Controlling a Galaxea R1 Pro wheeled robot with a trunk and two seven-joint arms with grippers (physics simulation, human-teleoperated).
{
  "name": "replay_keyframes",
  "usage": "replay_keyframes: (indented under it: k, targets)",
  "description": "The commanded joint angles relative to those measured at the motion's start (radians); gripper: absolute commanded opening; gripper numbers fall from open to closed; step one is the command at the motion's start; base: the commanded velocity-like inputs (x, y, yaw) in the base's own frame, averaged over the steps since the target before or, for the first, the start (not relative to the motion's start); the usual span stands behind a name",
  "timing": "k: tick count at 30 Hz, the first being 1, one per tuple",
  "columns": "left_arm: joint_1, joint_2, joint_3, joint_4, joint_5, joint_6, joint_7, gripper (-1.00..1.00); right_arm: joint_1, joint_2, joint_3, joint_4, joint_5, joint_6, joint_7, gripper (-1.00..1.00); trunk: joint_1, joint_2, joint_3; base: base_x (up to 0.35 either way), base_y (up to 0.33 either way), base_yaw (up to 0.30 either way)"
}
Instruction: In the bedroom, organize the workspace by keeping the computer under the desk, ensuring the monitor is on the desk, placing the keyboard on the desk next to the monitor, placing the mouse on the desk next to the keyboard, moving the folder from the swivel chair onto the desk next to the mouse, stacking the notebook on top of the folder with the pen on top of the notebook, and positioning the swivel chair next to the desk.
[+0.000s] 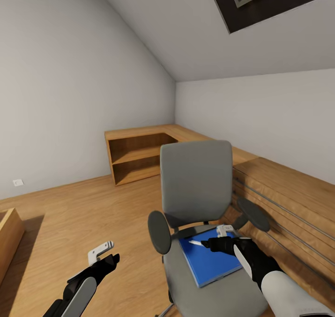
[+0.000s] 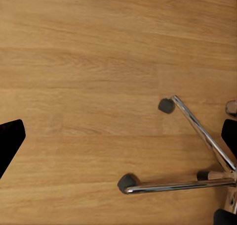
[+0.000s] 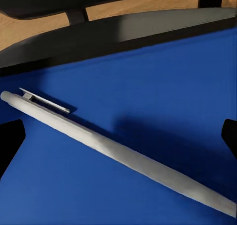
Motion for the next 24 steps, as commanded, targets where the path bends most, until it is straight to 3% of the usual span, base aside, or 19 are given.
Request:
replay_keyframes:
  k: [1, 20, 22, 24]
  targets:
    - [-0.001, 0.001, -0.002, -0.001, 0.007, 0.001, 0.008, 1.0, 0.0, -0.001, 0.006, -0.002, -0.007, 0.006, -0.001, 1.0, 0.0, -0.001, -0.001, 0.104, 0.0, 0.0]
    - [-0.001, 0.001, -0.001, 0.005, 0.001, 0.001, 0.008, 1.0, 0.0, -0.001, 0.009, -0.001, 0.001, 0.007, 0.001, 1.0, 0.0, -0.001, -0.001, 0.012, 0.0, 0.0]
    - [-0.001, 0.001, -0.001, 0.005, 0.001, 0.001, 0.008, 1.0, 0.0, -0.001, 0.017, -0.001, 0.007, 0.01, -0.001, 1.0, 0.0, -0.001, -0.001, 0.0, 0.0, 0.0]
    - [-0.001, 0.001, -0.001, 0.005, 0.001, 0.001, 0.009, 1.0, 0.0, -0.001, 0.048, -0.001, 0.043, 0.013, -0.001, 1.0, 0.0, -0.001, -0.001, 0.0, 0.0, 0.0]
